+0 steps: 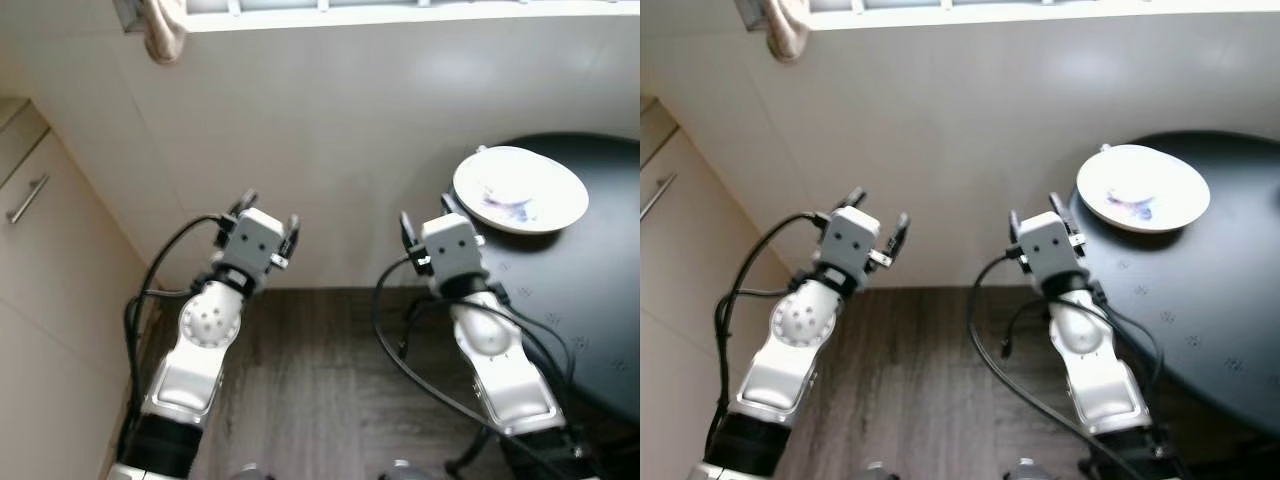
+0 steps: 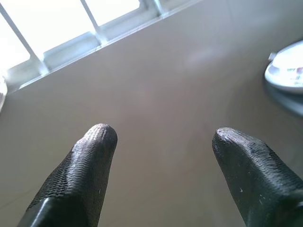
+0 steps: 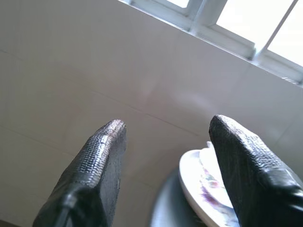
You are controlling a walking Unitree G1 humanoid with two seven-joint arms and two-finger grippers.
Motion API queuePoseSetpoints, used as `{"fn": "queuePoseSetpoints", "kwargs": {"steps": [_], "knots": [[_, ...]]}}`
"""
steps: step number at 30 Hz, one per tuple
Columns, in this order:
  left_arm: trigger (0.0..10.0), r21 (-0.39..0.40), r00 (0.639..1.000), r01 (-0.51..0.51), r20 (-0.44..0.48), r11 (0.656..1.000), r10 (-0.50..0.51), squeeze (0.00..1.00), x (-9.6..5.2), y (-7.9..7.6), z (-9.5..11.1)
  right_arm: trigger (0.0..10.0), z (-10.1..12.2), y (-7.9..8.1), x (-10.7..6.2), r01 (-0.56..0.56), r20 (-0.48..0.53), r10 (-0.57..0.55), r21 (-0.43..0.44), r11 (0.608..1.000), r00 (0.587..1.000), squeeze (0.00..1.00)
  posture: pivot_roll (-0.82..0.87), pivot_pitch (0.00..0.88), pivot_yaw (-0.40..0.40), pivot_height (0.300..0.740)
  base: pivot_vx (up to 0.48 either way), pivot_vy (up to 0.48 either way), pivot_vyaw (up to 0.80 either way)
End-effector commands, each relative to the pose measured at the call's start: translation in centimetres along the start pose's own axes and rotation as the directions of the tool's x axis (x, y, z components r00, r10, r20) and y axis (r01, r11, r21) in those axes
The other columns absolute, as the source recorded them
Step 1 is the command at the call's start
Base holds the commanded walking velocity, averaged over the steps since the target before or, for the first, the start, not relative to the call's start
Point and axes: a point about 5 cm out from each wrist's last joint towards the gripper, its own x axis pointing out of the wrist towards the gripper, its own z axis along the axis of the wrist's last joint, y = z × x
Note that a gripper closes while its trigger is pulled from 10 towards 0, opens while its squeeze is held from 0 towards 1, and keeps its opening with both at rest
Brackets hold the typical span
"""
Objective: Kitchen organization
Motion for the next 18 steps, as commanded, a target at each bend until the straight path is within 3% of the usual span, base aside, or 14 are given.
{"fn": "queuePoseSetpoints", "kwargs": {"steps": [1,18], "knots": [[10.0,-0.017,1.0,-0.025,0.0,1.0,0.025,0.0,-0.08,0.7,-0.04,10.0,0.36,0.65,0.11,-0.019,0.012,0.019,0.006,1.0,1.0,0.0,-0.11,0.046,0.037,0.74,0.0,0.0,0.0],[10.0,-0.091,0.999,-0.04,0.03,0.995,0.043,0.0,0.22,1.04,0.4,10.0,0.22,0.87,0.14,-0.024,0.006,0.024,0.006,1.0,1.0,0.0,-0.11,0.034,0.04,0.74,0.0,0.0,0.0]]}}
